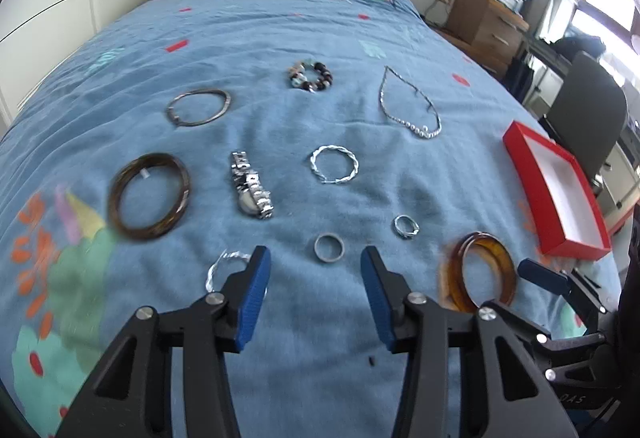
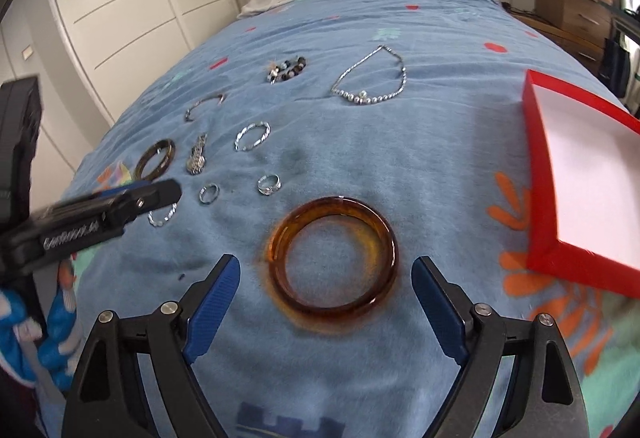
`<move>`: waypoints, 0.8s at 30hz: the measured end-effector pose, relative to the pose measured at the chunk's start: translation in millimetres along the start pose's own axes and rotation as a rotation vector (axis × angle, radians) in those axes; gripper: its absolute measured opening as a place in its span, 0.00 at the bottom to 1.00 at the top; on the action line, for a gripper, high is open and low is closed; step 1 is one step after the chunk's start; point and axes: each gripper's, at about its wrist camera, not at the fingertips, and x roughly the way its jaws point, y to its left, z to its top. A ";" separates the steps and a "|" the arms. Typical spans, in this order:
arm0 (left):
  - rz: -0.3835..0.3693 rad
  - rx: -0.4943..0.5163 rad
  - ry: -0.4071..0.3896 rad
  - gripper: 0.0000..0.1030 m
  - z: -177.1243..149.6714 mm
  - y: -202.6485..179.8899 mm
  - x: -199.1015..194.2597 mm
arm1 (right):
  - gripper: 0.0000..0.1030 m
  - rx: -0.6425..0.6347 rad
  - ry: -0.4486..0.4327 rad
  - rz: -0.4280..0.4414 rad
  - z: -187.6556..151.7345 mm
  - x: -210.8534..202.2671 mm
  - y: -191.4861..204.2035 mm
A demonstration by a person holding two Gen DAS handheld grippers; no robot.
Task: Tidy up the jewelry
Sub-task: 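Grasp the small silver ring with the left tool while the right tool grasps the amber bangle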
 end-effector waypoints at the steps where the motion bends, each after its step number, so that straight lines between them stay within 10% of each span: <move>1: -0.002 0.013 0.006 0.42 1.3 -1.2 4.7 | 0.84 -0.006 0.006 0.009 0.1 2.3 -0.8; 24: 0.004 0.063 0.043 0.18 -2.2 -9.2 43.8 | 0.75 -0.113 0.014 0.000 -0.2 23.5 3.0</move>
